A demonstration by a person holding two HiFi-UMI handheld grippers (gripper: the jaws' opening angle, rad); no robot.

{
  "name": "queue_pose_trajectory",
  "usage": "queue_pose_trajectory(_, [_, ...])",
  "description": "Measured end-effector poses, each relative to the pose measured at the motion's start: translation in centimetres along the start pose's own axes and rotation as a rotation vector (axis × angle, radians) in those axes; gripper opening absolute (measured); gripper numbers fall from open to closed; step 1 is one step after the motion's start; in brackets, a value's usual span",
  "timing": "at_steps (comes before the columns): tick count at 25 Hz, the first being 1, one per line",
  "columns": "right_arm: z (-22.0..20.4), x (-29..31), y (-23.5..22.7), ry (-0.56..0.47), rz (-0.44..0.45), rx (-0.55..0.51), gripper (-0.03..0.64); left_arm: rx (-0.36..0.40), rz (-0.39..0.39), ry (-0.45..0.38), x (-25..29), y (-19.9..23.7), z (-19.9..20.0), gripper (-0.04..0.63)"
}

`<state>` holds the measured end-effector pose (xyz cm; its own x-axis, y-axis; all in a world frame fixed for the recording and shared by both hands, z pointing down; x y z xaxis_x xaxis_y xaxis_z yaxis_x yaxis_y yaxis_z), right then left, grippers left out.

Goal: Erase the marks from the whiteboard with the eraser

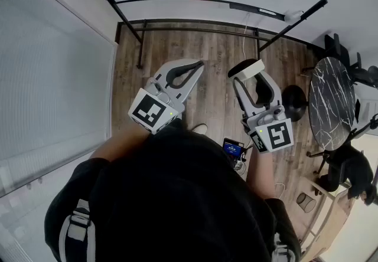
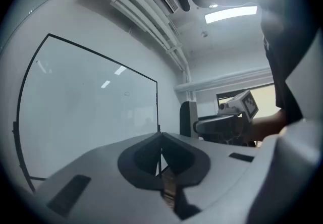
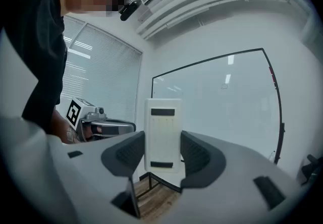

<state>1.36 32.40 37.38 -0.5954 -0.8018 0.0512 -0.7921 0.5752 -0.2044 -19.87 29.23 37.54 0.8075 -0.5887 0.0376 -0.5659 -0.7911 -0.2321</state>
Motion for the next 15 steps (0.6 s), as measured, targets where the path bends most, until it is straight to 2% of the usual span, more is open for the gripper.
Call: queue_pose_trajectory(15, [-0.8,5.1,1.2,0.035,0.010,0.059,0.221,-0.009,0.010,-0.007,-1.6,4.8,-1.4,0.005])
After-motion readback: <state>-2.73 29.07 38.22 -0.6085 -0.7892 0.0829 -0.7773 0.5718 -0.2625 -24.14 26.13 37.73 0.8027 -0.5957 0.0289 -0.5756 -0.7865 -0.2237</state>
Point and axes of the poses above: the fingertips, and each gripper's own axes: x forward along the fingers, y to its left, z out of its top, the point moved 8 cm from there along -x, backward along the fingers, and after that the axes turned 13 degrees about x, right-handed, at the moved point
